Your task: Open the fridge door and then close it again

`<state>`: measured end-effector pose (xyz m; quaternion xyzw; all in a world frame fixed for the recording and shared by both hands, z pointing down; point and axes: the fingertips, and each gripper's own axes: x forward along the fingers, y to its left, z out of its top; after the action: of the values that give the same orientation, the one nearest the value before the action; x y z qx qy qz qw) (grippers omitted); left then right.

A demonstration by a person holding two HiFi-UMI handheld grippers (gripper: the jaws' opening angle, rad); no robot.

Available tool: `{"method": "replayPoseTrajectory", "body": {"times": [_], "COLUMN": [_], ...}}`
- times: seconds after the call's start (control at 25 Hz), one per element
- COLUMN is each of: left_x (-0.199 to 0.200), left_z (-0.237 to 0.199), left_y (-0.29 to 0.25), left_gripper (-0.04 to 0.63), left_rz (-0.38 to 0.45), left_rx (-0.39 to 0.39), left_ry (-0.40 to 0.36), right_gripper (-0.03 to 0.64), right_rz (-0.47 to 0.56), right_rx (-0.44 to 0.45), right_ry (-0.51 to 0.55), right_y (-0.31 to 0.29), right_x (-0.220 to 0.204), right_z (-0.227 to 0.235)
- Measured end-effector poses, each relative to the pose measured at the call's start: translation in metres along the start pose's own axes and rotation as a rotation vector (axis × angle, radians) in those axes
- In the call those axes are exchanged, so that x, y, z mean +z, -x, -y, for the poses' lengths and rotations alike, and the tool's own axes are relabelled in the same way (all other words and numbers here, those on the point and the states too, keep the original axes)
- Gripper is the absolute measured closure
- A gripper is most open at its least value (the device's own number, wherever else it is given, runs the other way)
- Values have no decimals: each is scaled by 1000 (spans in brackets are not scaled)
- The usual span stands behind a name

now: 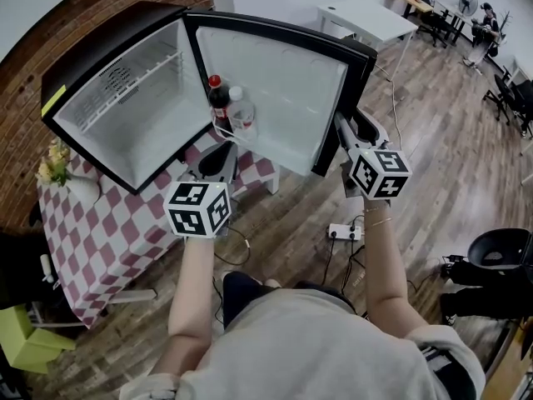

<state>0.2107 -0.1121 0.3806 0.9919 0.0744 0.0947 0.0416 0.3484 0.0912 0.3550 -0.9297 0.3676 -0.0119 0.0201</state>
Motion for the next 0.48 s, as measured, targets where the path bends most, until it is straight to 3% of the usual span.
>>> {"method": "replayPoseTrajectory", "body": {"times": [0.48], "left_x": [-4], "left_z": [4], "left_y": [-7], "left_gripper": [575], "left_rz": [-18], "left_rx": [-8], "left_ry": [5], "right_gripper": [474], "right_rz": [-8], "right_rx": [2], "right_ry": [-17], "right_y": [-4], "right_x": [0], "right_z": [9]}}
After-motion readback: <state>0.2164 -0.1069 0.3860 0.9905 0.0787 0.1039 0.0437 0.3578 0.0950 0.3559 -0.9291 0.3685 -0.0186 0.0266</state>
